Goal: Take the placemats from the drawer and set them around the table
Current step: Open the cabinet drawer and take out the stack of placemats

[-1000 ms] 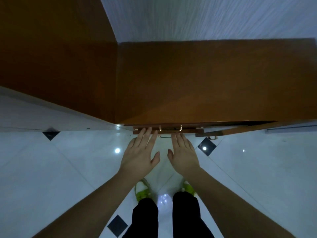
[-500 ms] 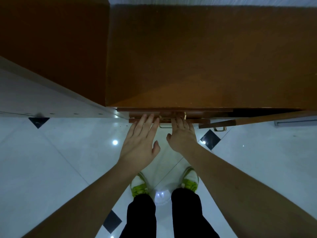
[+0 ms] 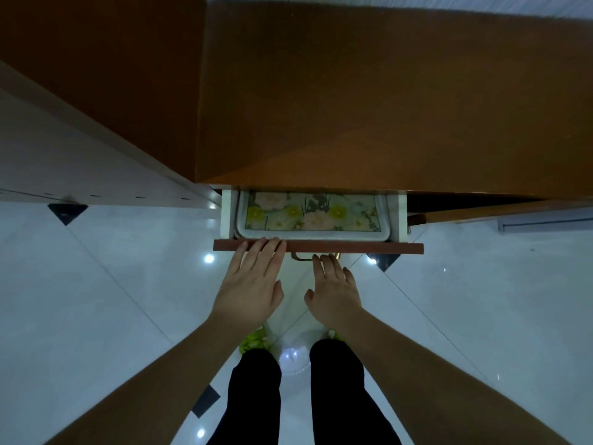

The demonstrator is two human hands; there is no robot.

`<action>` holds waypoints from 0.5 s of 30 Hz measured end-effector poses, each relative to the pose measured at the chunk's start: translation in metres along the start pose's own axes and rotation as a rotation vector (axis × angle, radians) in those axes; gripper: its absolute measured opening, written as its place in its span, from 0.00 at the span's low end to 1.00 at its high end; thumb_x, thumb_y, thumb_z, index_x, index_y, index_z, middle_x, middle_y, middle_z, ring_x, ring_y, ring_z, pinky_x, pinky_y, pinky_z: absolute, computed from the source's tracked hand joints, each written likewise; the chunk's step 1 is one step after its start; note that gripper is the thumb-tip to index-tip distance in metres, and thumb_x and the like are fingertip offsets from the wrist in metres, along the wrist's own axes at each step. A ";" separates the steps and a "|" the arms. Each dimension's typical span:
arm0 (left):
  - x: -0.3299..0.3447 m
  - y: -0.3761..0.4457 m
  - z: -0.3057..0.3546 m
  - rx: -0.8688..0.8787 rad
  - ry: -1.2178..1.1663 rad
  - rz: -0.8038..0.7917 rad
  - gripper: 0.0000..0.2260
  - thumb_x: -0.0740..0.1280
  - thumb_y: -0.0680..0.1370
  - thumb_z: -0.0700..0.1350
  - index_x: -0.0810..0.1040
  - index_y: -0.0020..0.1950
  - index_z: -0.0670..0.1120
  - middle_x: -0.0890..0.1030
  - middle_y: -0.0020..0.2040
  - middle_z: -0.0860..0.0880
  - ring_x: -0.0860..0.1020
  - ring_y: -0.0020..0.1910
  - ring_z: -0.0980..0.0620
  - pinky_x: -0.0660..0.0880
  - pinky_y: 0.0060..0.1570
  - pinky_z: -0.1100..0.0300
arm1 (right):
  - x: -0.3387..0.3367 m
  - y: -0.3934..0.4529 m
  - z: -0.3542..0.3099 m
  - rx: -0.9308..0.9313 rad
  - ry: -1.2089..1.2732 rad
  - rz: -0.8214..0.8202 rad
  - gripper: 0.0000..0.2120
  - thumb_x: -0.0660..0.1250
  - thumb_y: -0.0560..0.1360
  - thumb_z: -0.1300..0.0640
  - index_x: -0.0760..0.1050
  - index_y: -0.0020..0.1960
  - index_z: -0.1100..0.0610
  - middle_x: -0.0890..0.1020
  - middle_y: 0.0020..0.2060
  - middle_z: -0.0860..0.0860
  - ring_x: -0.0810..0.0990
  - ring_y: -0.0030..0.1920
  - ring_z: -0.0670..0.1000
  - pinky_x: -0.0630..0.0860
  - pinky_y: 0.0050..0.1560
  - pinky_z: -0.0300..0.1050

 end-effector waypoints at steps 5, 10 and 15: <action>-0.003 -0.007 0.011 -0.014 -0.091 0.047 0.23 0.60 0.73 0.47 0.77 0.65 0.39 0.78 0.59 0.42 0.77 0.57 0.41 0.72 0.62 0.45 | 0.021 -0.019 0.001 -0.020 -0.017 -0.048 0.37 0.54 0.81 0.46 0.37 0.80 0.57 0.45 0.79 0.53 0.43 0.79 0.53 0.45 0.78 0.54; -0.002 -0.015 0.014 -0.034 -0.151 0.025 0.18 0.58 0.72 0.48 0.80 0.56 0.43 0.79 0.50 0.46 0.77 0.49 0.45 0.76 0.47 0.50 | 0.039 -0.038 0.000 -0.048 -0.030 -0.075 0.37 0.53 0.81 0.45 0.38 0.80 0.58 0.45 0.80 0.53 0.44 0.79 0.53 0.45 0.78 0.54; 0.001 -0.034 0.017 -0.001 -0.207 -0.078 0.18 0.56 0.71 0.48 0.81 0.52 0.44 0.79 0.47 0.47 0.79 0.46 0.45 0.78 0.44 0.51 | 0.054 -0.058 -0.002 -0.092 -0.087 -0.117 0.37 0.53 0.81 0.42 0.40 0.80 0.57 0.47 0.80 0.54 0.47 0.79 0.54 0.44 0.77 0.54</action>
Point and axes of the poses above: each hand's wrist, its own y-axis towards the middle knuckle, its own x-axis out of the palm, z = x × y, the point moved 6 cm from there along y, towards the middle knuckle
